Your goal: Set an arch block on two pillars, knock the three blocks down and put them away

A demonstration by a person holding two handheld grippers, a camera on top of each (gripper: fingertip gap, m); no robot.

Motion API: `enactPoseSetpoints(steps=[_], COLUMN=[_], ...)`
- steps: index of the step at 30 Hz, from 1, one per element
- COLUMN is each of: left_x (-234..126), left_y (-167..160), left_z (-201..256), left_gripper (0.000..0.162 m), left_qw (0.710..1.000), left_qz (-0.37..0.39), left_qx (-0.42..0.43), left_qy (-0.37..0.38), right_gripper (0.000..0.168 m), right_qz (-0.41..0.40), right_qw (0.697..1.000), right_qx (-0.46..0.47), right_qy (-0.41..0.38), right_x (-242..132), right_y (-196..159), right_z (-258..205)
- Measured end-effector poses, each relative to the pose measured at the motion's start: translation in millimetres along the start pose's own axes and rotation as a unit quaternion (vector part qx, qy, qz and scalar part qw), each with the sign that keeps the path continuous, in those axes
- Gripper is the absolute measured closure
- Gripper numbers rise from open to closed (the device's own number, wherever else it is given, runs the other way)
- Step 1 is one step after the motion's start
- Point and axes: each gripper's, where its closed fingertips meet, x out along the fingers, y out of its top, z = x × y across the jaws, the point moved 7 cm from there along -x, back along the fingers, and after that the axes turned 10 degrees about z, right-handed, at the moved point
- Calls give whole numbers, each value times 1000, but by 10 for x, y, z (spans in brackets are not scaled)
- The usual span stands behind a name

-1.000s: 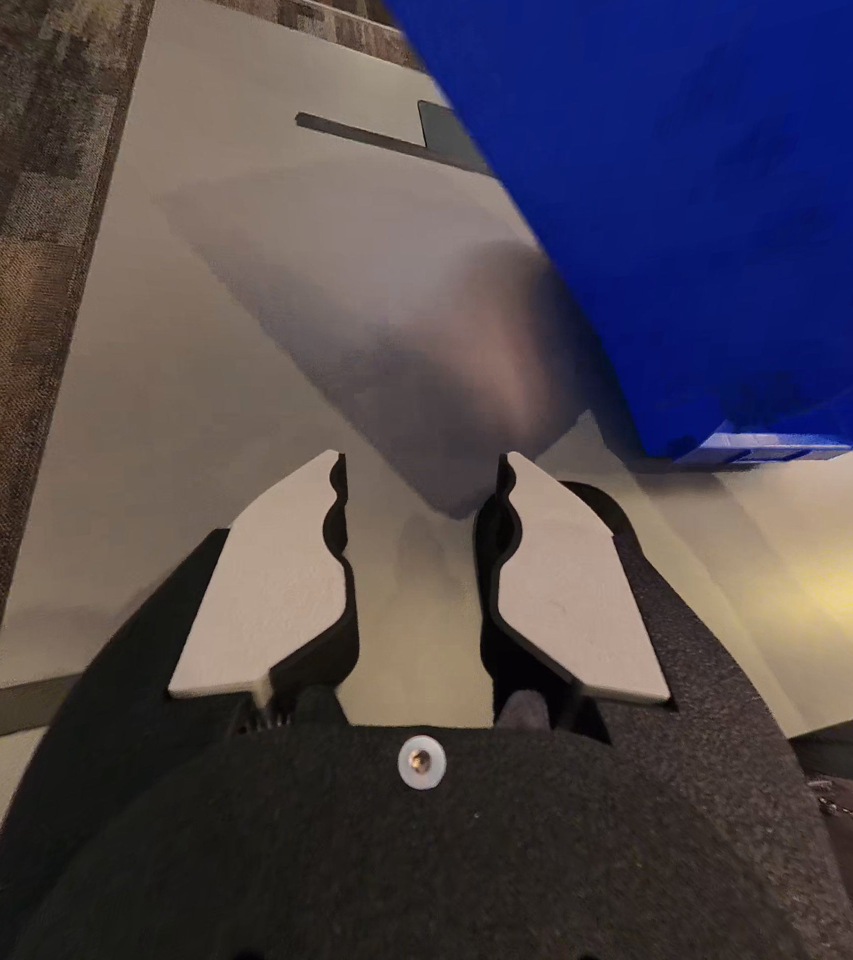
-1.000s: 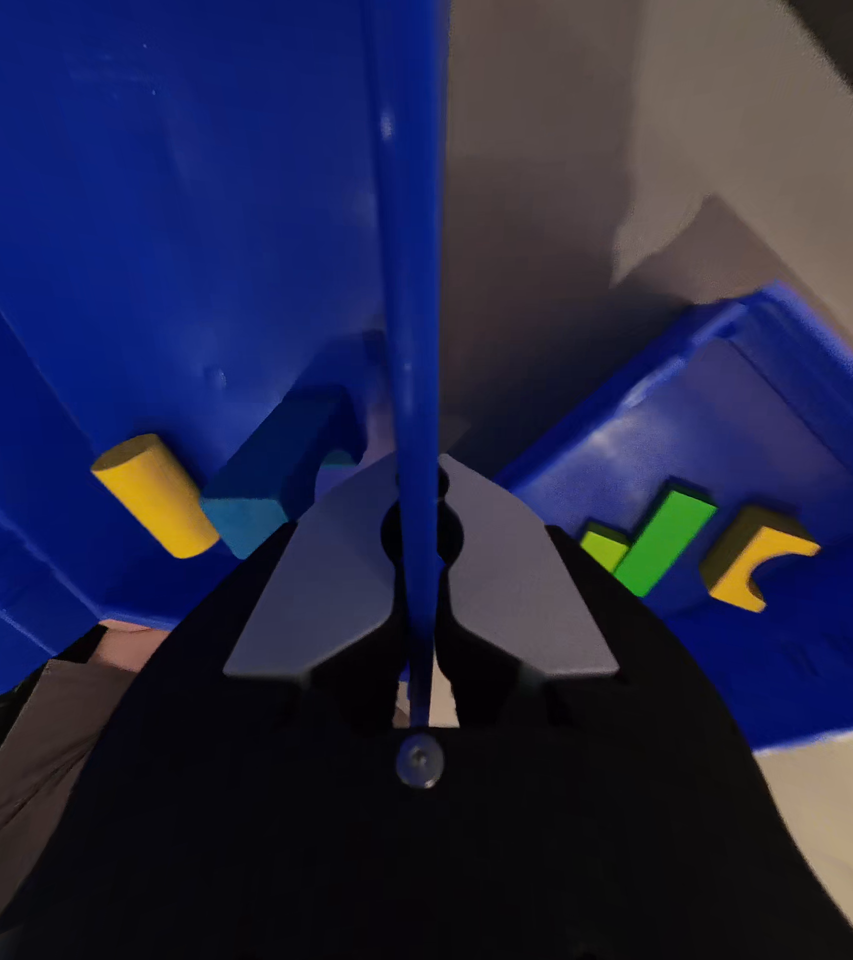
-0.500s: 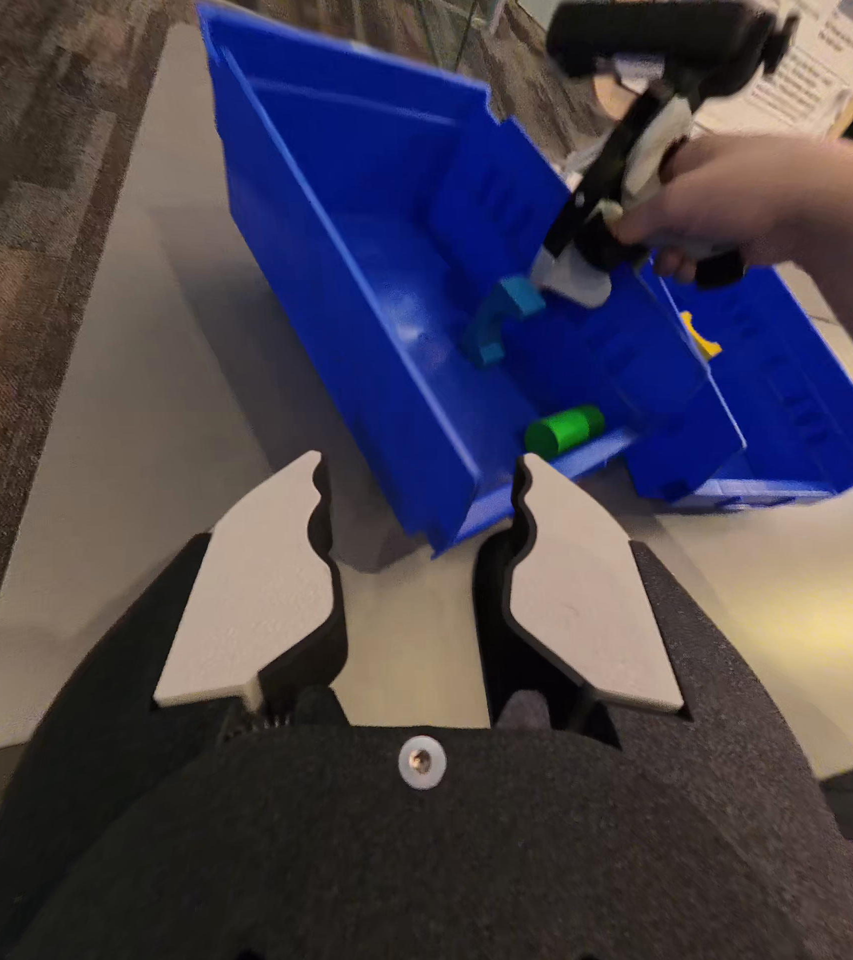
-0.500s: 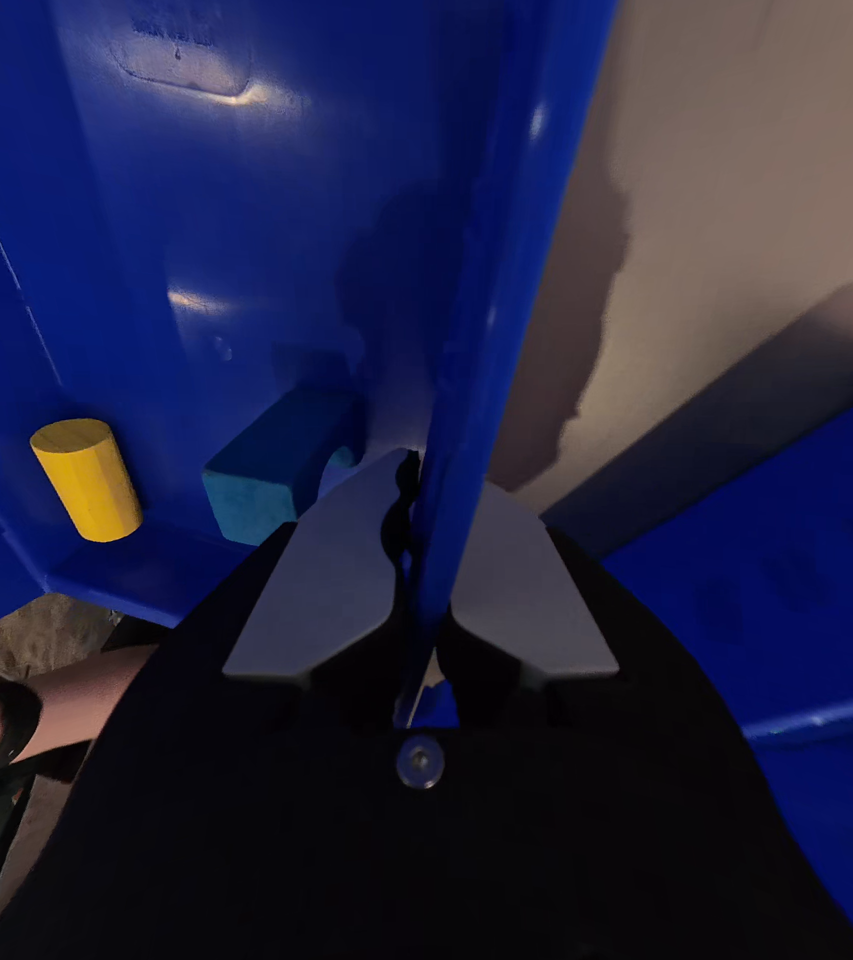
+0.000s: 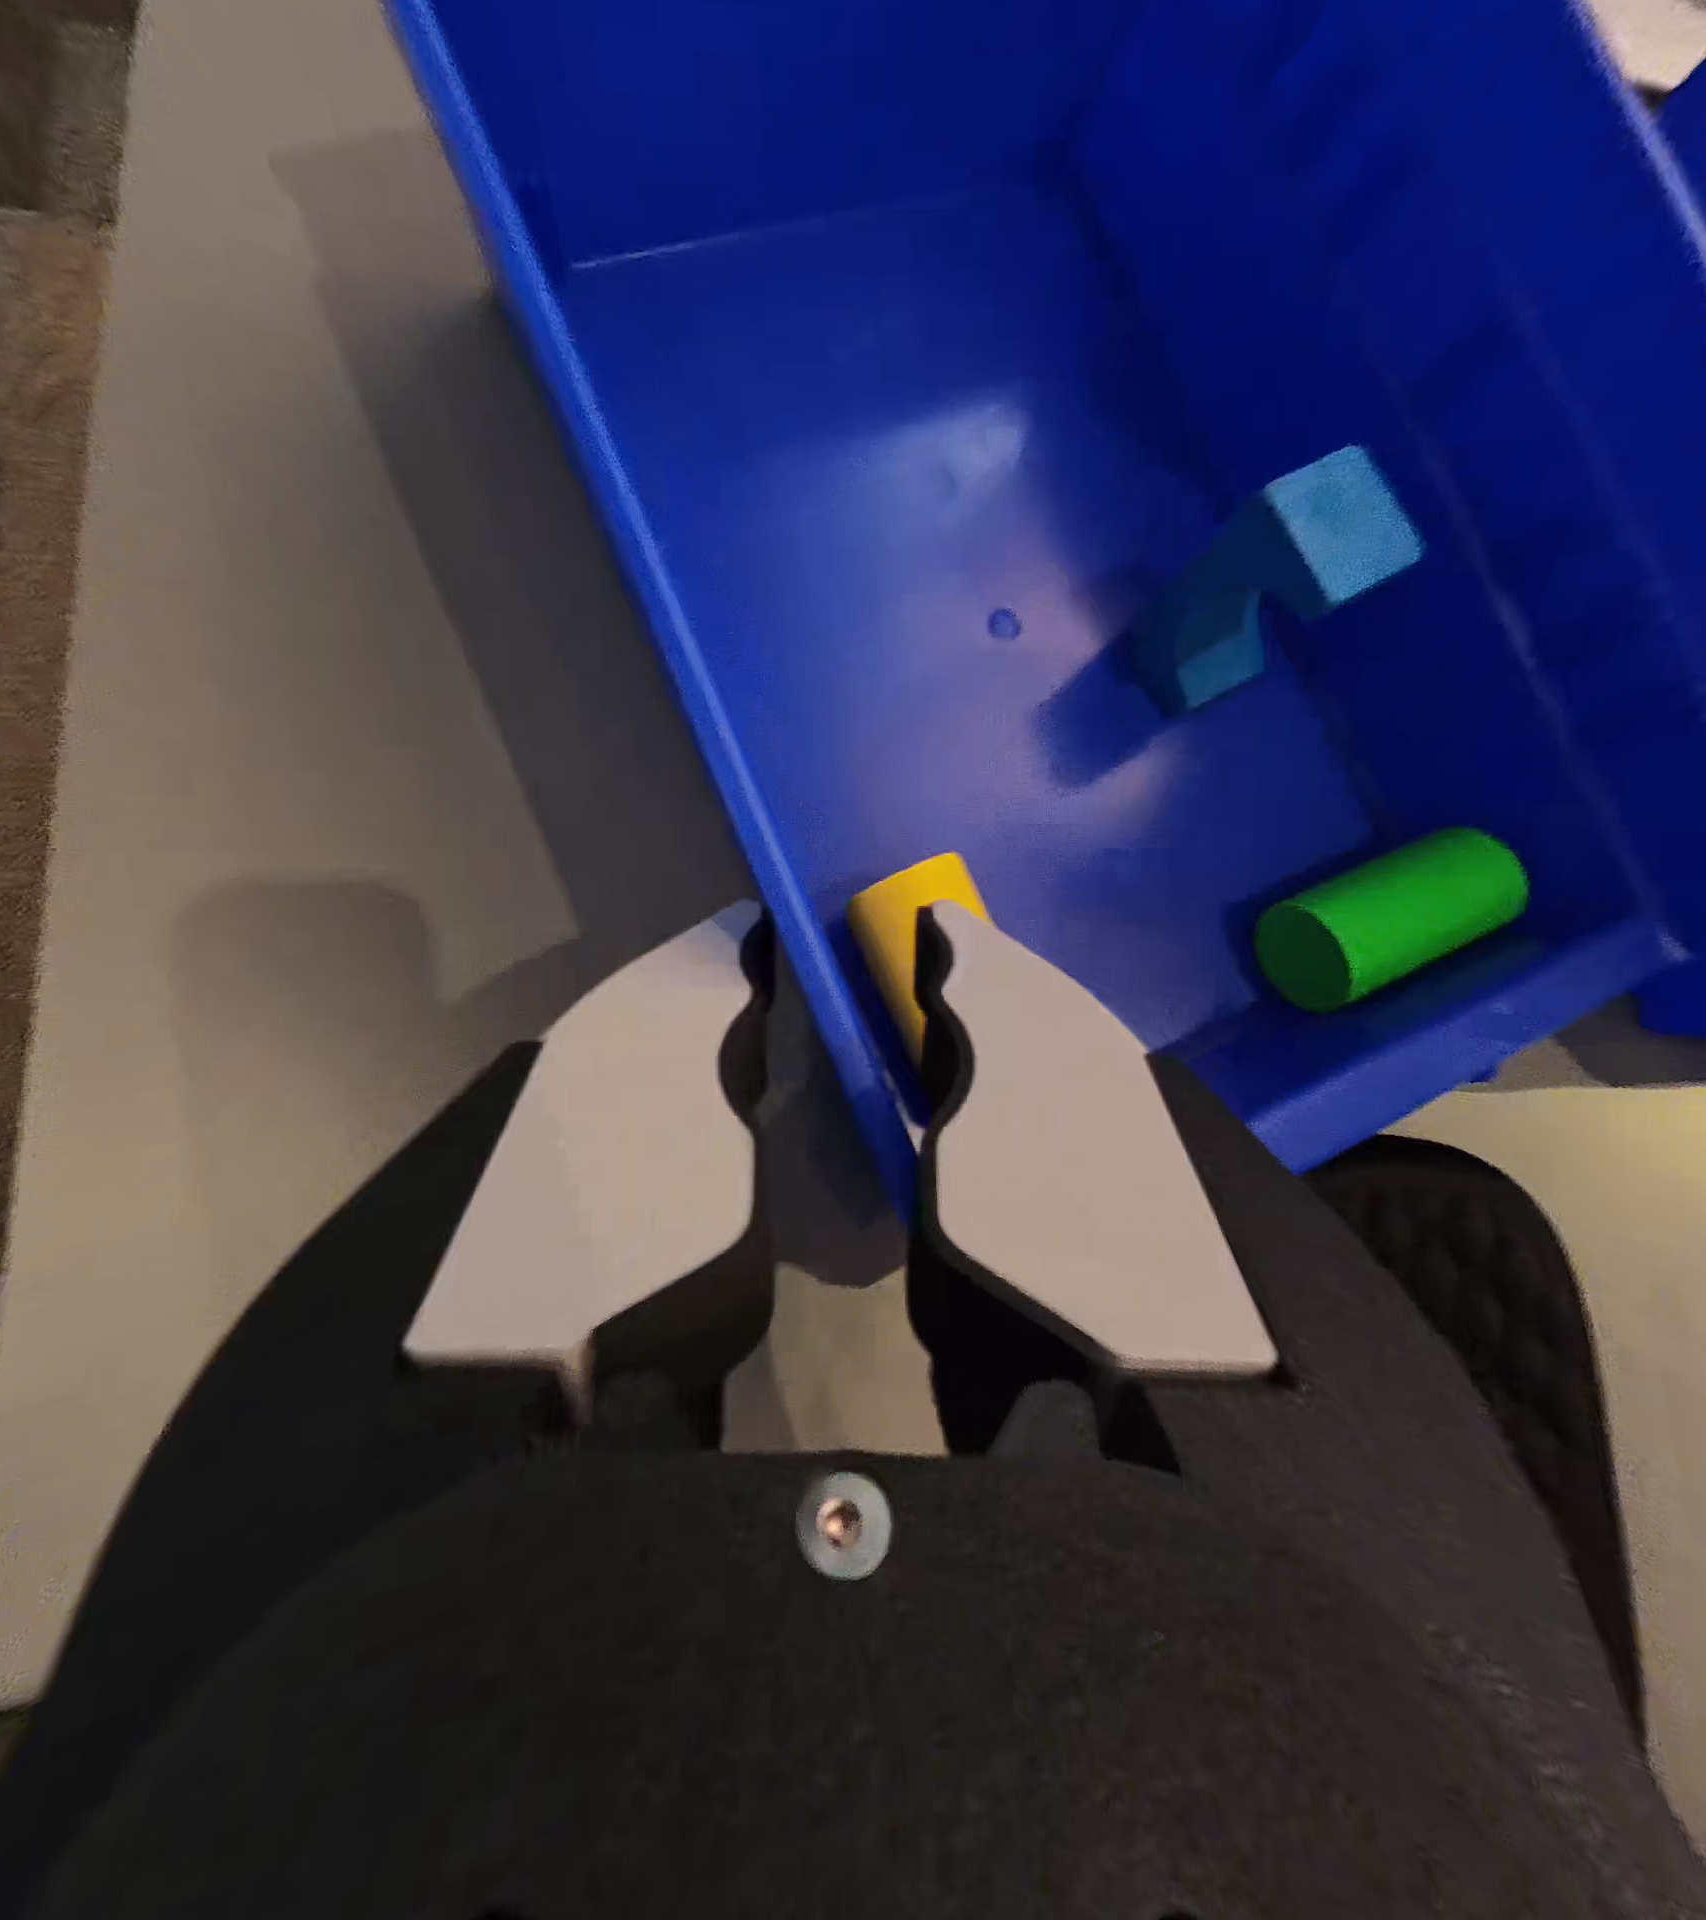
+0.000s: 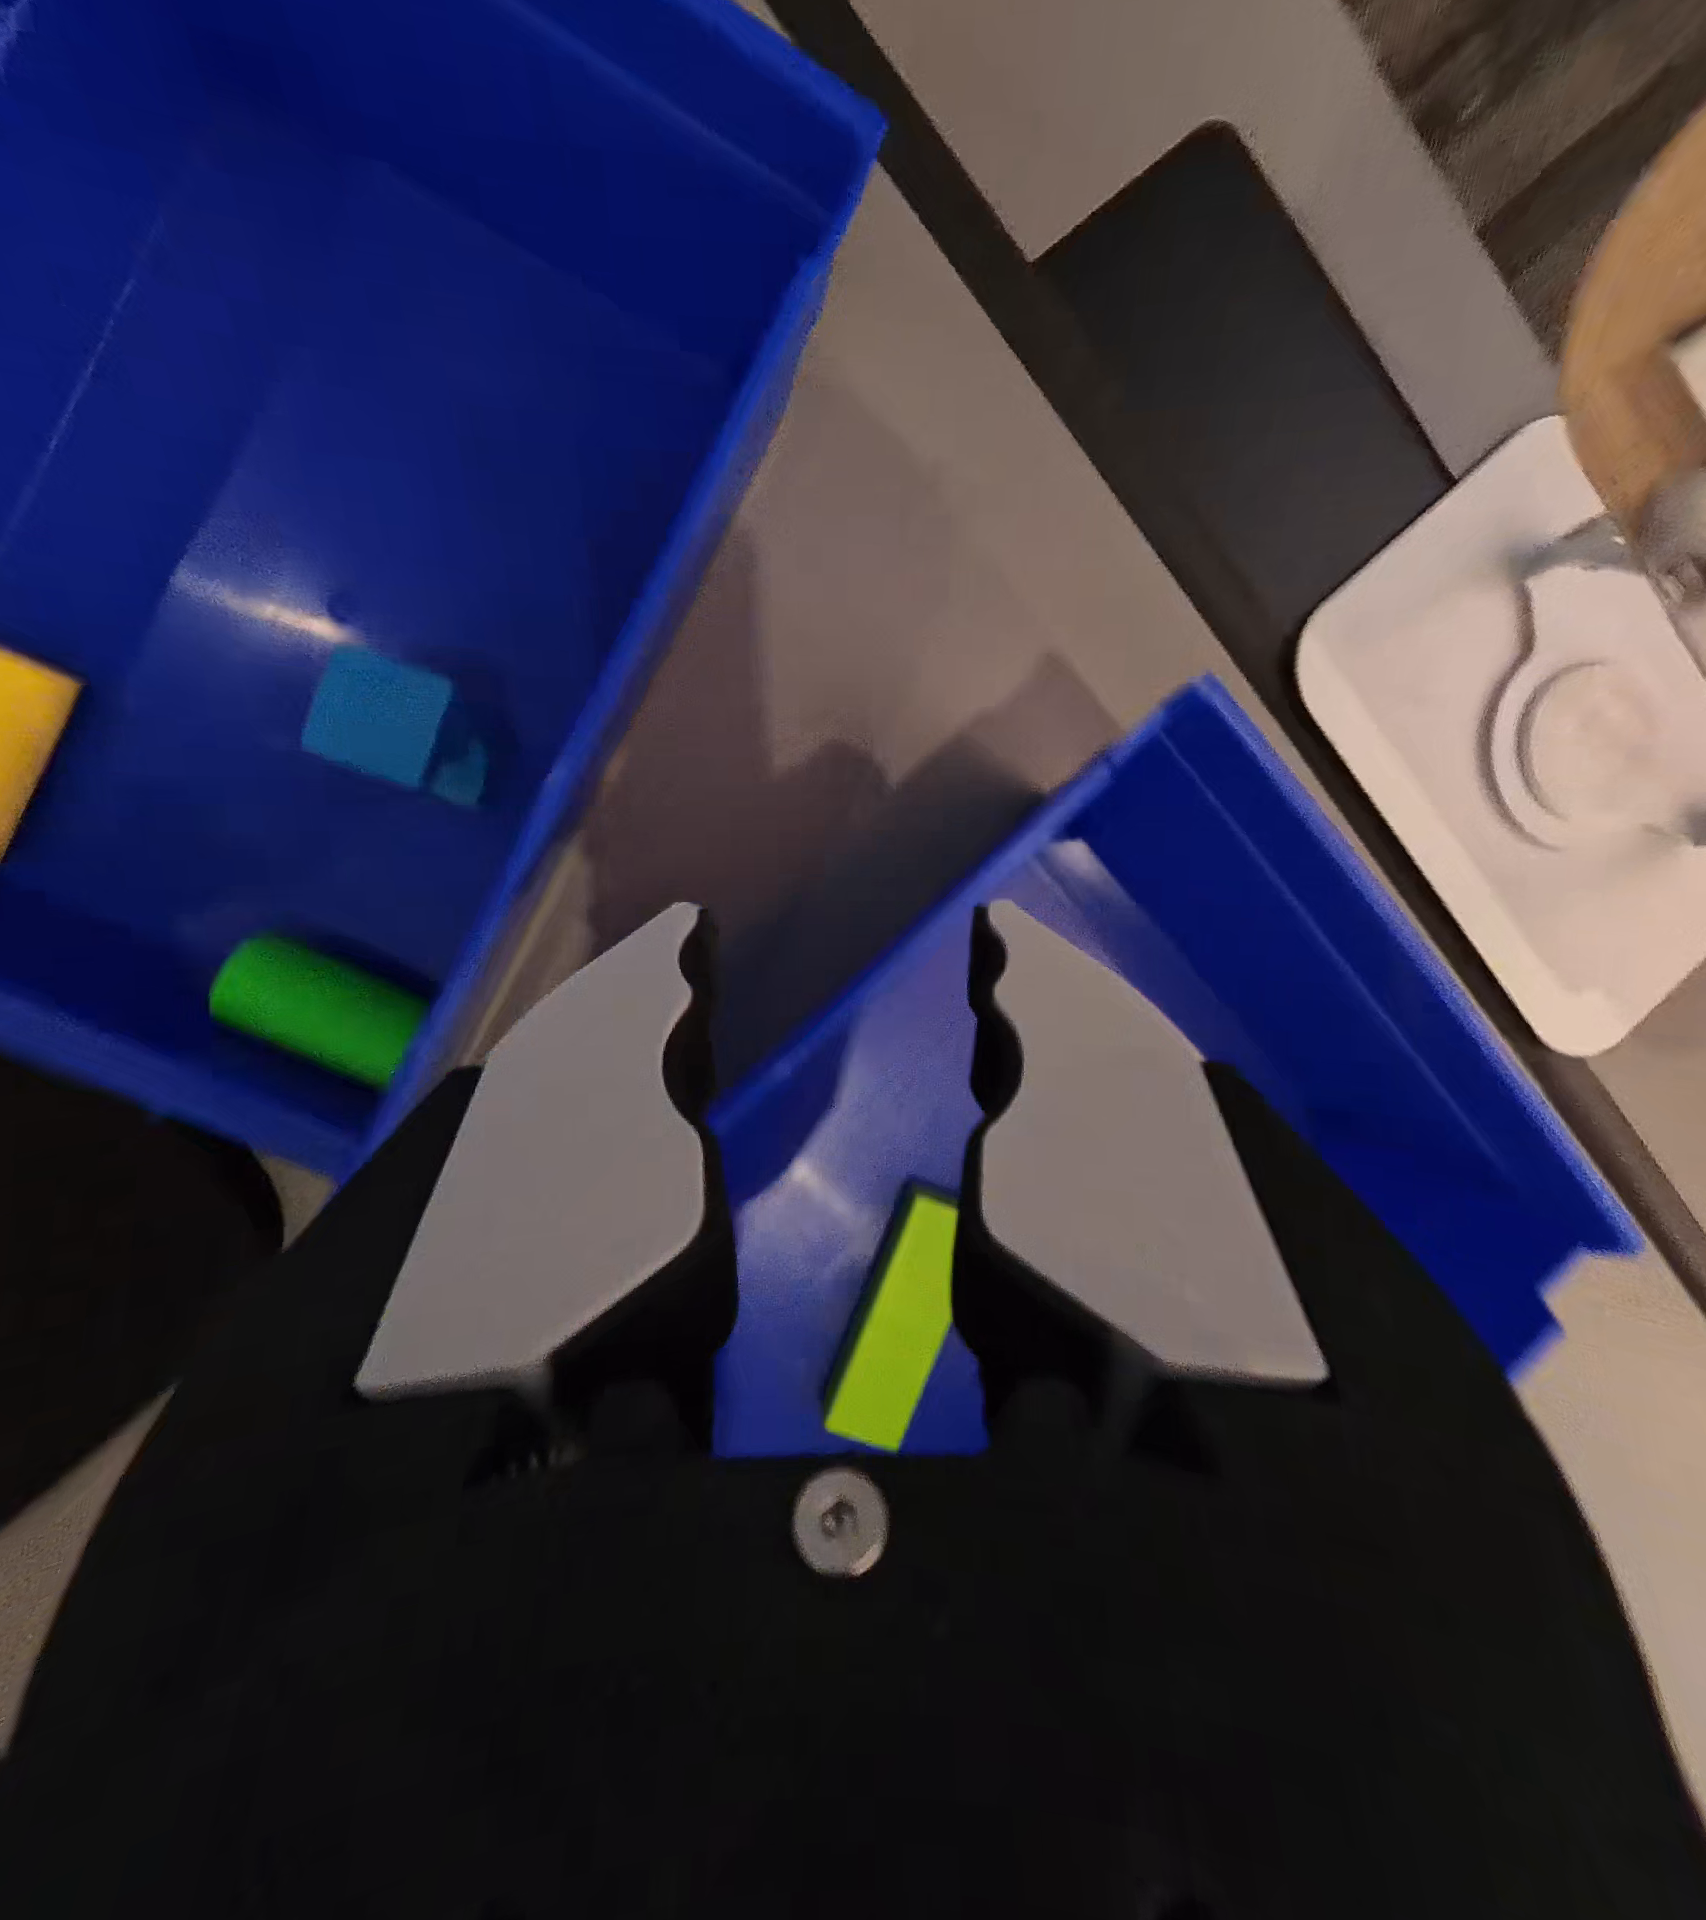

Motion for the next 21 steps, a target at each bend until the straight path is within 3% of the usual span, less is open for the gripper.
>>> enactPoseSetpoints(steps=[3,6,10,16,21], left_x=[49,151,269,399,425], left_y=[67,167,241,302,294], left_z=[-104,-160,-62,98,193], left_gripper=[143,143,142,144,145], left_qw=[999,996,989,984,983], left_qz=[-20,-35,-51,-61,-61], left_qx=[46,83,138,154,152], left_qy=[11,-17,-30,-69,-80], right_gripper=[120,120,120,118,109], right_qz=[31,50,56,-8,-15], right_qw=[999,997,988,971,960], right_qx=[19,40,122,233,277], right_qy=[8,-38,-82,-57,-39], right_x=[-466,-886,-1216,-1119,-886], right_y=[-387,-802,-1300,-1835,-1858], right_z=[257,649,1228,1559,1492])
